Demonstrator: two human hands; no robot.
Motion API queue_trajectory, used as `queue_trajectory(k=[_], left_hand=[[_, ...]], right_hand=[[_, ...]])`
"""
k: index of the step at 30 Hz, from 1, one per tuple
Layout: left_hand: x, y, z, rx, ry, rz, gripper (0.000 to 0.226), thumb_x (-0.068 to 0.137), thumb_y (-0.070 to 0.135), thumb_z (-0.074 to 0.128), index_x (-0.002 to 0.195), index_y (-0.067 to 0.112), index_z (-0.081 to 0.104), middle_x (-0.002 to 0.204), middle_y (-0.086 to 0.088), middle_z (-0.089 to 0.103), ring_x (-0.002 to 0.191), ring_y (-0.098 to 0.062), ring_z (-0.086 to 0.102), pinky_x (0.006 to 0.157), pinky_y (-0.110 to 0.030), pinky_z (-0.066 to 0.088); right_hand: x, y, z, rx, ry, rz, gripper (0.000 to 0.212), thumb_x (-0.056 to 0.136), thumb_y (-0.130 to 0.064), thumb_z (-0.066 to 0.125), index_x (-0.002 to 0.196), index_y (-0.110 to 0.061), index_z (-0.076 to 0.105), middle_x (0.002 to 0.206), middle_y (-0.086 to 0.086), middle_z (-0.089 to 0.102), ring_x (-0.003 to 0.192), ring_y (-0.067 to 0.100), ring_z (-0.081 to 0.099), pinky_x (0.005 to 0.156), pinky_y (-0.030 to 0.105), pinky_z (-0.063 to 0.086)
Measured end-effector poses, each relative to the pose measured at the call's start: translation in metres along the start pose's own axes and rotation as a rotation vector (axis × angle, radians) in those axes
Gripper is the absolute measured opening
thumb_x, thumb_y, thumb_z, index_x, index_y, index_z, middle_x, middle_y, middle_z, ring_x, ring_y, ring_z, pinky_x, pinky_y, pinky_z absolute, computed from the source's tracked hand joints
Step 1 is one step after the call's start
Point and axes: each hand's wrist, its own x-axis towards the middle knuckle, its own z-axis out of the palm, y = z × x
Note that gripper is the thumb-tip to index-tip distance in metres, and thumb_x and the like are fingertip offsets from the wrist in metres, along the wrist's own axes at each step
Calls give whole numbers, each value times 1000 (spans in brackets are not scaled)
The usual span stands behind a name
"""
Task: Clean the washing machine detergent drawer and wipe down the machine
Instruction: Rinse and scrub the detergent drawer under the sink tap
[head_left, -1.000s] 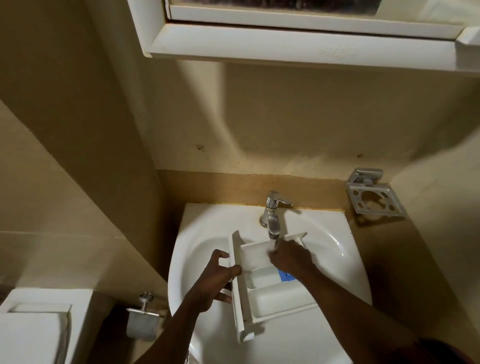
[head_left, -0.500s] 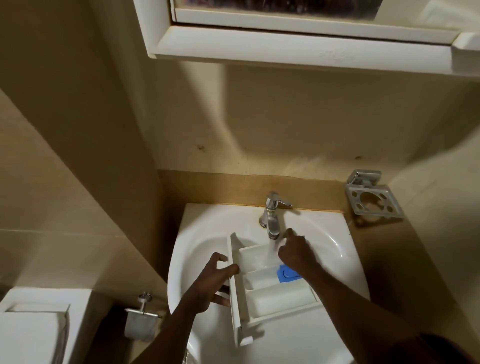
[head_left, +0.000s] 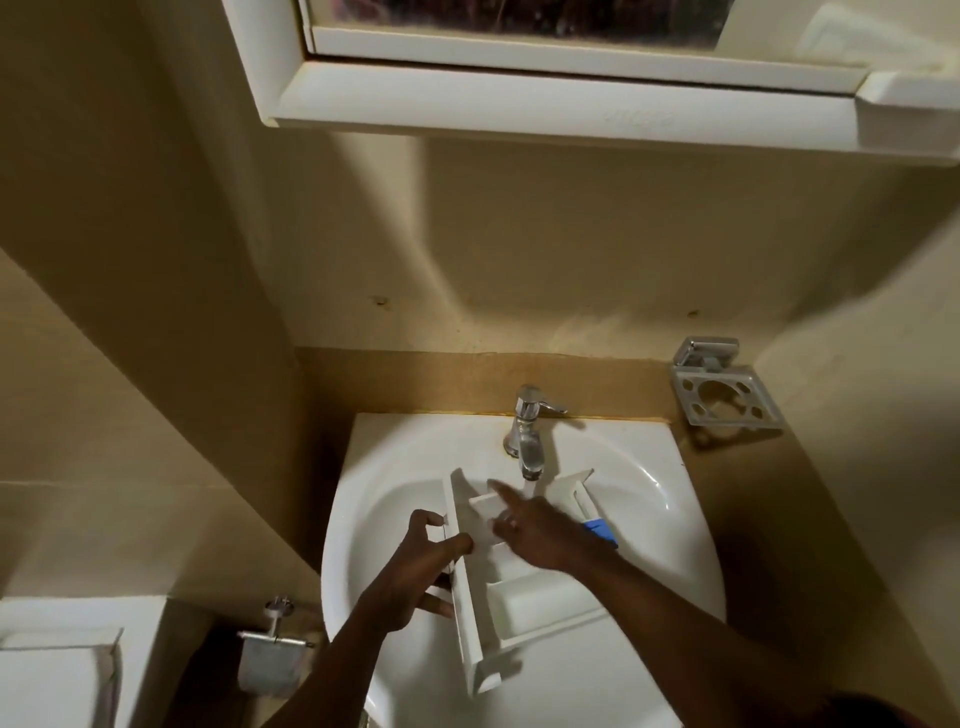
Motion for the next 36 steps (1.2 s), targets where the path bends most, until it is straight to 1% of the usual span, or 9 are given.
queue_trajectory(k=[3, 7, 12, 14, 18, 22, 28, 32, 36], left_hand=[[0, -1, -2, -25, 20, -17, 40, 86, 21, 64, 119, 23, 40, 97, -13, 60, 76, -29, 64, 73, -53, 59], [0, -1, 1, -52, 5, -14, 40, 88, 18, 63, 120, 21, 39, 93, -11, 62, 75, -29, 64, 71, -50, 59], [-2, -3, 1, -121, -29, -39, 49, 87, 13, 64, 127, 19, 36, 99, -13, 60, 77, -32, 65, 62, -46, 59], [-4, -2, 4, -145, -55, -50, 58, 81, 13, 67, 128, 18, 34, 102, -18, 59, 78, -33, 63, 62, -45, 57], [-12, -5, 4, -204, -109, -101, 72, 68, 32, 82, 123, 16, 37, 120, -28, 56, 87, -37, 66, 75, -63, 57], [-20, 4, -12, -93, -98, -158, 78, 76, 76, 60, 105, 4, 58, 97, -18, 68, 88, -35, 72, 75, -50, 61], [-6, 18, -34, 154, 231, -16, 66, 84, 74, 48, 103, 12, 62, 92, -12, 70, 81, -26, 68, 85, -44, 55], [0, 40, -40, 380, -26, -41, 57, 74, 71, 68, 106, 23, 66, 109, -2, 72, 91, -17, 70, 82, -31, 49], [7, 48, -22, 481, -262, -125, 55, 78, 58, 73, 118, 24, 62, 108, -2, 71, 76, -14, 69, 70, -24, 57]], right_hand=[[-6, 29, -20, -286, 311, 139, 43, 96, -31, 43, 139, -29, 41, 115, 9, 64, 107, 29, 61, 87, 34, 47], [-10, 56, -27, -65, 675, 239, 38, 85, -26, 59, 121, -22, 50, 106, 3, 63, 103, 25, 60, 82, 33, 47], [-6, 70, -48, 187, 183, 480, 43, 90, -36, 59, 121, -6, 55, 102, 6, 63, 94, 23, 65, 82, 28, 50], [-6, 66, -55, 169, 141, 428, 41, 96, -29, 52, 130, -7, 52, 110, 8, 63, 94, 21, 62, 84, 27, 47], [-10, 64, -59, 48, 117, 366, 51, 102, -30, 39, 148, -11, 29, 149, 9, 40, 133, 27, 42, 108, 32, 32], [-13, 65, -64, 3, 52, 307, 52, 103, -33, 38, 150, -15, 26, 153, 8, 34, 136, 25, 39, 109, 30, 31], [10, 53, -54, 56, -68, 229, 55, 95, -46, 50, 144, -24, 41, 151, 2, 39, 133, 21, 42, 106, 28, 35], [22, 41, -43, 81, -116, 195, 47, 90, -47, 58, 129, -22, 56, 129, 0, 57, 111, 17, 55, 90, 25, 42], [26, 33, -35, 231, -124, 162, 73, 68, -73, 63, 124, -26, 59, 124, -2, 62, 115, 20, 57, 104, 39, 43]])
